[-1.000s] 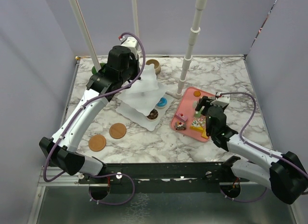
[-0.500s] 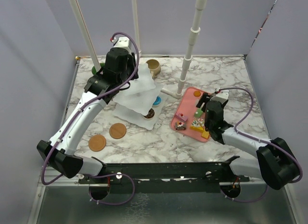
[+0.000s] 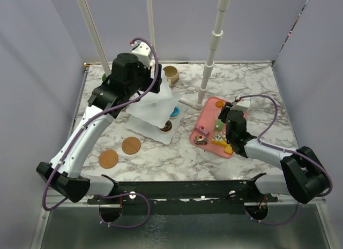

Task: Serve the afternoon tea
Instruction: Pick up the desert from the tray.

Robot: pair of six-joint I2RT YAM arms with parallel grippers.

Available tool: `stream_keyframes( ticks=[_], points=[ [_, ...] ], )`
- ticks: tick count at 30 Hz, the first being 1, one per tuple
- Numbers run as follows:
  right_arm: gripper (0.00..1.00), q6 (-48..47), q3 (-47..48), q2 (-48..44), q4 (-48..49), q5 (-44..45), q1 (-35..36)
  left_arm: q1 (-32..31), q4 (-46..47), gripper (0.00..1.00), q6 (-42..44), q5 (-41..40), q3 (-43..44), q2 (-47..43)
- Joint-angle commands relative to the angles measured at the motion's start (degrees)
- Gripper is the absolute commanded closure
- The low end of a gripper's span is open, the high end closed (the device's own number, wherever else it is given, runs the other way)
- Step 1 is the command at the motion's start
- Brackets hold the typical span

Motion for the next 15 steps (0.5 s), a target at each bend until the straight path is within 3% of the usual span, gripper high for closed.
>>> stream_keyframes(
  ticks=[1,7,15],
  points=[
    [0.64,-1.9,1.8,-0.8,1.9,-1.6,-0.4,0.3,-4.3,0.18,13.1,4.3,1.7,-2.1],
    [0.69,-3.8,2.8,-5.2,-0.9,-6.1,-0.3,2.4,-7.4,0.18,20.5,10.4,2.9,-1.6],
    [0.71,-2.9,3.5,-11.6,-6.2,-9.7,1.8,8.6,-14.6,0.11,31.1,21.9,10.9,2.3]
  ],
)
